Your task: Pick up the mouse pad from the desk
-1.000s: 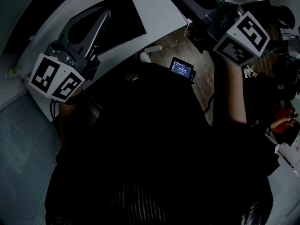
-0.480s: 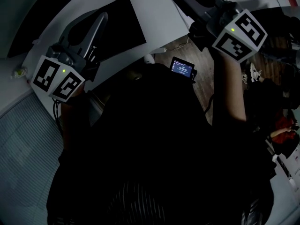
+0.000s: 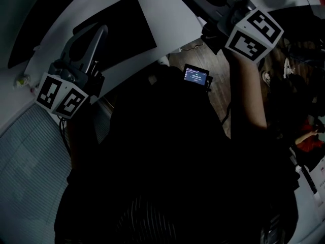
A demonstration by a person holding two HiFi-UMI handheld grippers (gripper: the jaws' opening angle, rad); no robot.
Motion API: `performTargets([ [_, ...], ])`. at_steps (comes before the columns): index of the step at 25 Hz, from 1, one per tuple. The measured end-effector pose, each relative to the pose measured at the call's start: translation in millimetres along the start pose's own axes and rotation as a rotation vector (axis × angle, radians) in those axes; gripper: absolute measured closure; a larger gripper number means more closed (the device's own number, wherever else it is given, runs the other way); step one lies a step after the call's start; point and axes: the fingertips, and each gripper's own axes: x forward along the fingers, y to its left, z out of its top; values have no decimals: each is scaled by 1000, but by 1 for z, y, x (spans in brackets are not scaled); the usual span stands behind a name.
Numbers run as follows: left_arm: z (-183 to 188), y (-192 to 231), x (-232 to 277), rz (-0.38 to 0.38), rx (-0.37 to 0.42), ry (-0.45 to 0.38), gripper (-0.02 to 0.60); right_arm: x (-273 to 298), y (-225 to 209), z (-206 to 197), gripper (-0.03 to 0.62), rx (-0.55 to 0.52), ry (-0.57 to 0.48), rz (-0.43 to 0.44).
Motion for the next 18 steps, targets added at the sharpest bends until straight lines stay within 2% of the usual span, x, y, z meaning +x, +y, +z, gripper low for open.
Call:
performTargets([
  [3, -16, 8, 11, -28, -1, -5, 572, 0, -11, -15, 589, -17, 8, -29],
  [7, -15, 8, 23, -74, 21, -9, 572, -2, -16, -15, 589, -23, -11, -72],
  [13, -20, 0, 38, -128, 18, 8, 572, -9, -19, -26, 589, 2, 14, -99],
  [18, -23, 1, 39, -138, 0, 18, 572, -9, -23, -31, 589, 23, 31, -117],
])
